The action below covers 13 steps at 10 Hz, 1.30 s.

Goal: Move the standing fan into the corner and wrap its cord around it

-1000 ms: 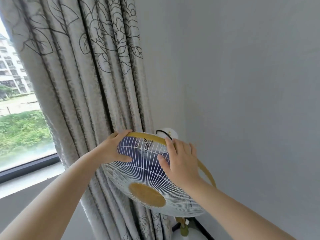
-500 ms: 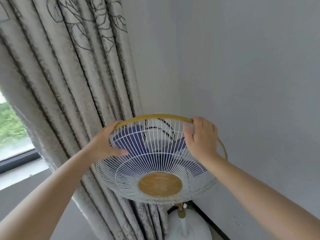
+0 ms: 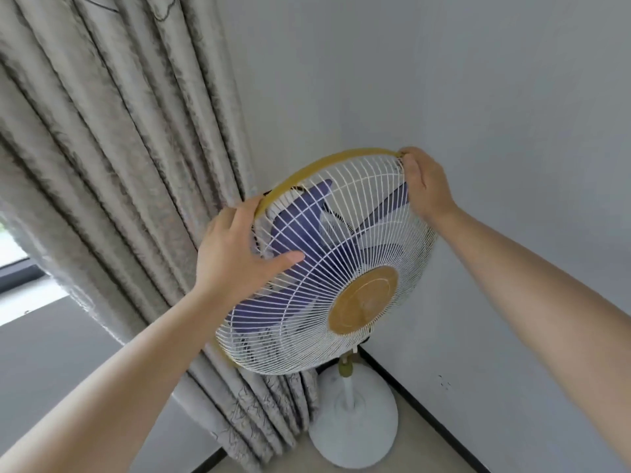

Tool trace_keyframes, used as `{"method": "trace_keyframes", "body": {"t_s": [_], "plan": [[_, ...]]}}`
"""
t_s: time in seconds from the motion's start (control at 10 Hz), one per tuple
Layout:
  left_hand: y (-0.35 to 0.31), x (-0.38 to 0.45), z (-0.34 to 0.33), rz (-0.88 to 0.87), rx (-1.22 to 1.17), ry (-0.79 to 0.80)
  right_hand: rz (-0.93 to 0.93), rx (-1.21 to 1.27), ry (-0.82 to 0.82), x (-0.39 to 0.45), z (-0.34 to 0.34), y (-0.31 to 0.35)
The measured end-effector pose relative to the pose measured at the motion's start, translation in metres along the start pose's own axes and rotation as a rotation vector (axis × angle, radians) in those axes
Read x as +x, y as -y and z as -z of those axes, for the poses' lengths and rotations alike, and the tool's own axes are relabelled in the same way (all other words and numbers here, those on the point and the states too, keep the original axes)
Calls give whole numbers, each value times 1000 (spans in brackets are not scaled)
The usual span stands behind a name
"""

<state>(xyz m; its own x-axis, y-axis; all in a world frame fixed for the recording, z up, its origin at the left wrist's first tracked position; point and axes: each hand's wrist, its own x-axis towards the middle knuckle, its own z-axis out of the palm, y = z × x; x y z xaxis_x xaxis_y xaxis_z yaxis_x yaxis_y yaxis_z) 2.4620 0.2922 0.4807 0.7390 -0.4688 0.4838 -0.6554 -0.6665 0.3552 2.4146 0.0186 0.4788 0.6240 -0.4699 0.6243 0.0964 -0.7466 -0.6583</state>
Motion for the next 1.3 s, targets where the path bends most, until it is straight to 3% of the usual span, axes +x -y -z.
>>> {"method": "trace_keyframes", "body": {"t_s": [0.3,0.5,0.6,0.7,0.8,0.9,1.3], "plan": [[-29,-12,-9,-25,16,-99,-73,13,-12,-8,21,-9],[-16,-7,1,-70,-32,13,-37,-106,-90,-34,33,1],[-17,-7,11,12,-223,-55,-25,-197,-129,-51,34,6],[-28,-10,14,-1,-144,-131,-9,-258,-156,-69,37,15],[-45,-23,16,23,-132,-155,-11,-255,-125,-85,45,20],[-59,-37,20,-102,-65,-160,-27,-225,-55,-94,53,23],[-85,-28,19,-41,95,-144,-50,-114,88,-106,69,44]]}}
